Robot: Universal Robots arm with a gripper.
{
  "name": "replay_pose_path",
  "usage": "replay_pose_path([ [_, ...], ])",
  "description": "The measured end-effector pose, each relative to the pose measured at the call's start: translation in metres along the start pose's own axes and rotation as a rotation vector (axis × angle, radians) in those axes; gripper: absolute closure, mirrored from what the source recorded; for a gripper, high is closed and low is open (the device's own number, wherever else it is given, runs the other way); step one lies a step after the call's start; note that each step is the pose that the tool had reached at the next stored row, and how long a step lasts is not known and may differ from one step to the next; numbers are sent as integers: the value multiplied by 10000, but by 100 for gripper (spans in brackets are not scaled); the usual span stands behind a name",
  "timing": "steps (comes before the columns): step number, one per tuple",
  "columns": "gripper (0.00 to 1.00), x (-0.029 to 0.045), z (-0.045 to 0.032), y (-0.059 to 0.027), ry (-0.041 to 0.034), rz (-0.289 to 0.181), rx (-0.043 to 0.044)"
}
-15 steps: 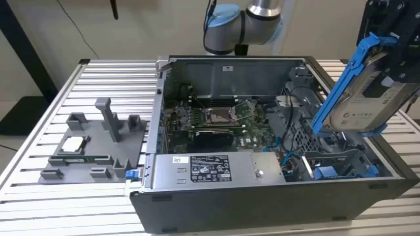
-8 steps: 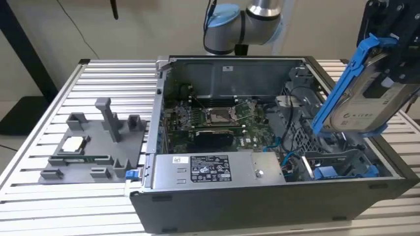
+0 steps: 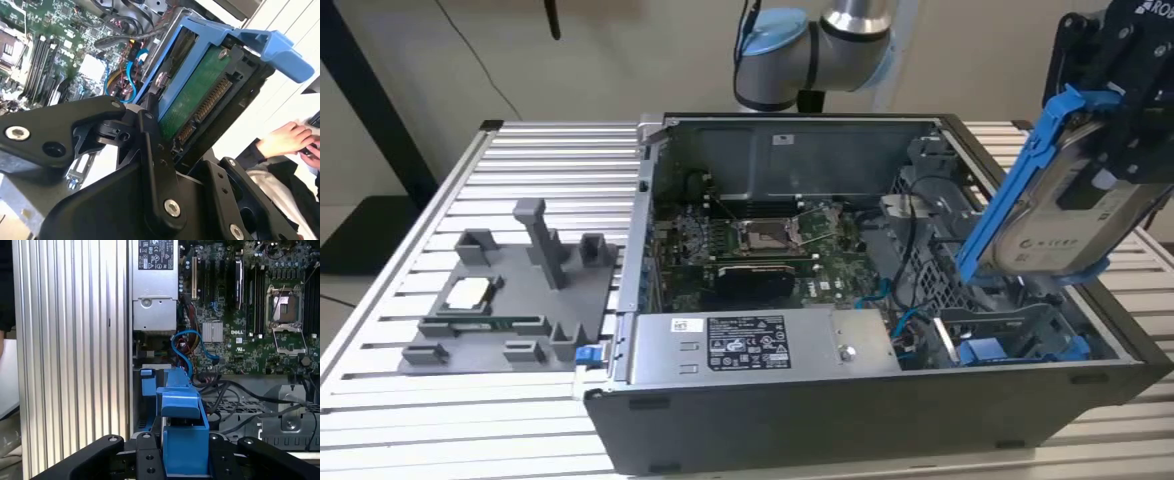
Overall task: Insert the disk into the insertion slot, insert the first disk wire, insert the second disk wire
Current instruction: 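Insert the disk into the insertion slot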
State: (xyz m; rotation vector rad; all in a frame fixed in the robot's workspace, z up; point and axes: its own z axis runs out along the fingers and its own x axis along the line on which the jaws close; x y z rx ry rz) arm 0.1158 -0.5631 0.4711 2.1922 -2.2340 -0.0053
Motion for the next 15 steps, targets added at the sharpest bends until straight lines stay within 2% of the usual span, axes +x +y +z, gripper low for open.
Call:
replay_pose_path([
  [4,67,18,38,0,0,2,1],
  [10,67,18,51,0,-2,1,1],
  [15,67,22,136,-3,0,2,0],
])
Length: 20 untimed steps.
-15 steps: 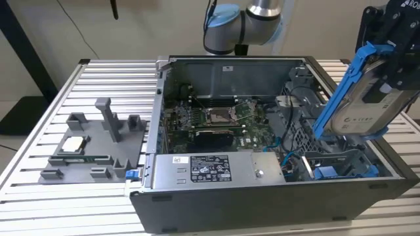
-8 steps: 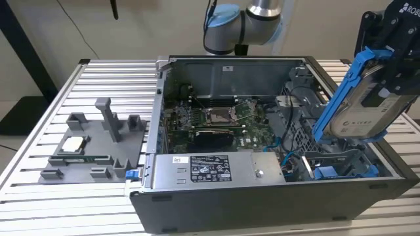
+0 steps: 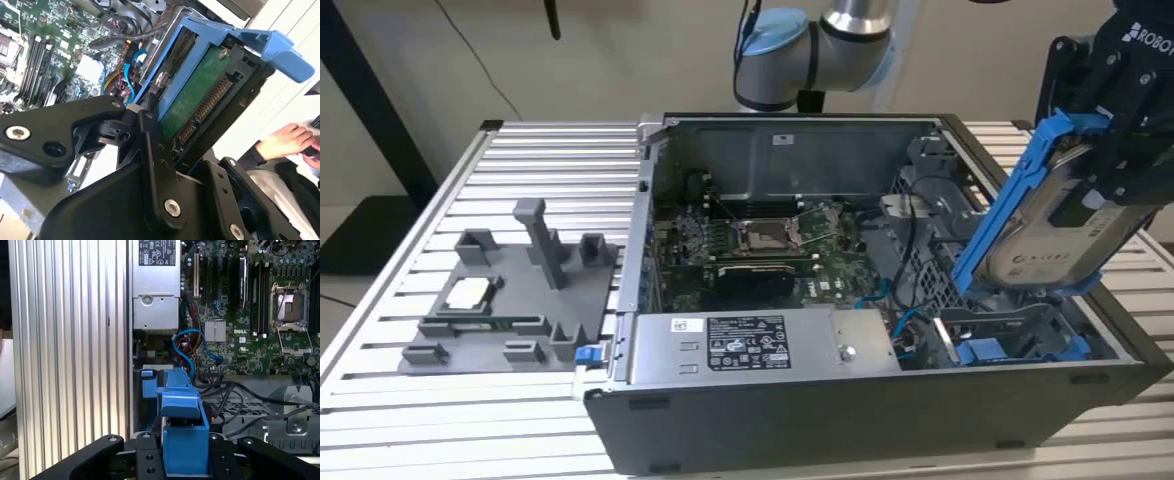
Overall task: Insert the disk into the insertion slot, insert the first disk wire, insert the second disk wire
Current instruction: 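Insert the disk into the insertion slot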
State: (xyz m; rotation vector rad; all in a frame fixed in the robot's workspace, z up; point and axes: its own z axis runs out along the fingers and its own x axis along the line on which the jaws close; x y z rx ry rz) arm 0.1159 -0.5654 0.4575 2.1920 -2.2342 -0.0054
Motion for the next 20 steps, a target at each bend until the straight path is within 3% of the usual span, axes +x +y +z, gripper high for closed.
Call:
replay_pose_path([
  [20,67,30,336,-66,-4,0,-16],
])
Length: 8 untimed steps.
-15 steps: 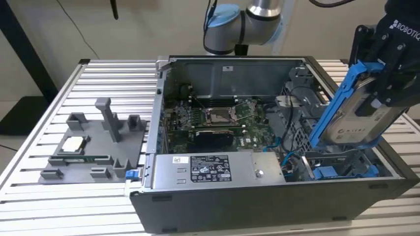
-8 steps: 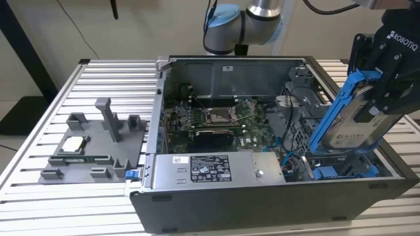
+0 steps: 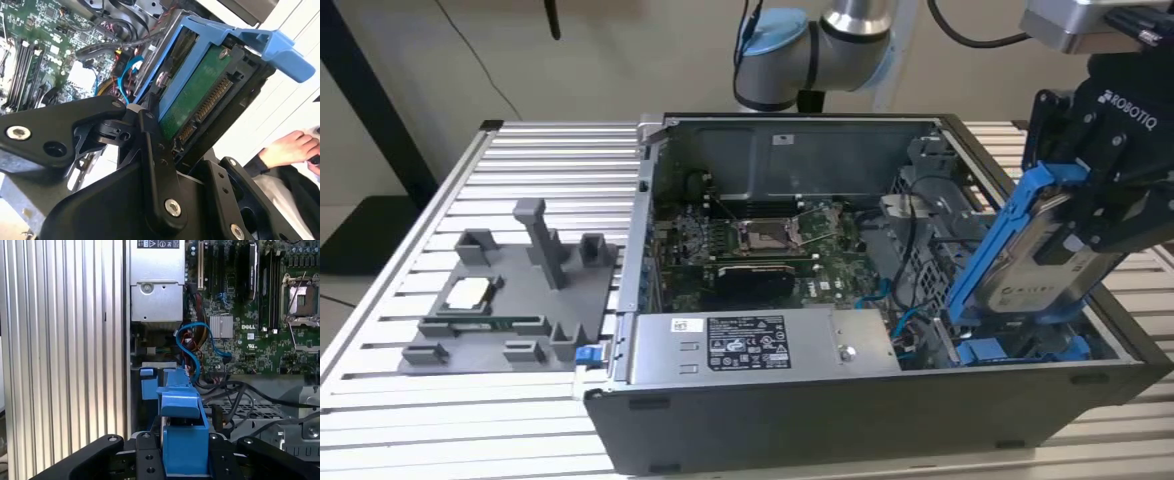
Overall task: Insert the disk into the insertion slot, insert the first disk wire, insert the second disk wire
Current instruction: 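Insert the disk into the insertion slot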
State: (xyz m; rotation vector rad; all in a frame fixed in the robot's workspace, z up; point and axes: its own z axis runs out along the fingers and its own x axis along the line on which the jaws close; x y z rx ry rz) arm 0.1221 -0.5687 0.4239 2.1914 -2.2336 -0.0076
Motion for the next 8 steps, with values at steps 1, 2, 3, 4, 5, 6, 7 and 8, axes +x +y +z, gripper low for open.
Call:
replay_pose_path([
  [1,67,0,11,-1,1,-1,0],
  [2,67,0,23,-2,0,-1,0],
  [3,67,1,34,-6,-1,-2,0],
  [4,67,1,44,-8,-2,-2,0],
  [5,67,2,54,-10,-1,-1,0],
  [6,67,2,64,-12,0,-1,0],
  [7,67,2,74,-14,-1,-1,0],
  [8,67,2,84,-16,-1,-1,0],
])
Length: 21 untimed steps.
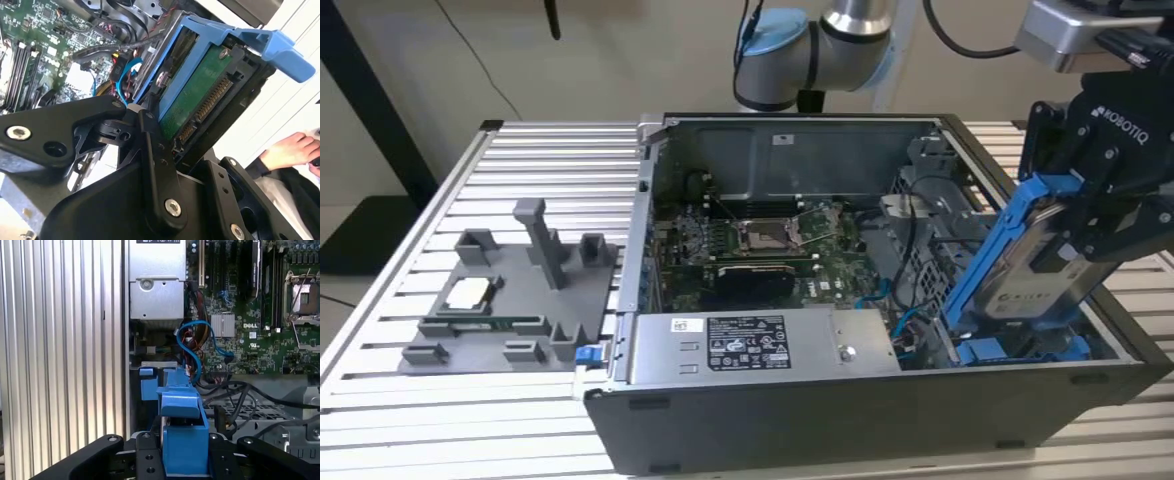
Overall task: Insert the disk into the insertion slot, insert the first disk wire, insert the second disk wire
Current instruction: 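Insert the disk into the insertion slot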
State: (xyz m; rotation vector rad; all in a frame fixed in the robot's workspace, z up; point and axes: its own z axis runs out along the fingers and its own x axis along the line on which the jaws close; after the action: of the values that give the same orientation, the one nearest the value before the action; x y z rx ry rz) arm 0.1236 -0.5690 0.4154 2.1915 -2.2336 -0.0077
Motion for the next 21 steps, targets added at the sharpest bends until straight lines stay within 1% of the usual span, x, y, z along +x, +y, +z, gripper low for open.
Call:
replay_pose_path([
  [8,67,2,80,-16,-1,0,0],
  [18,67,1,260,-22,-1,0,0],
  [21,67,1,302,-22,0,0,0],
])
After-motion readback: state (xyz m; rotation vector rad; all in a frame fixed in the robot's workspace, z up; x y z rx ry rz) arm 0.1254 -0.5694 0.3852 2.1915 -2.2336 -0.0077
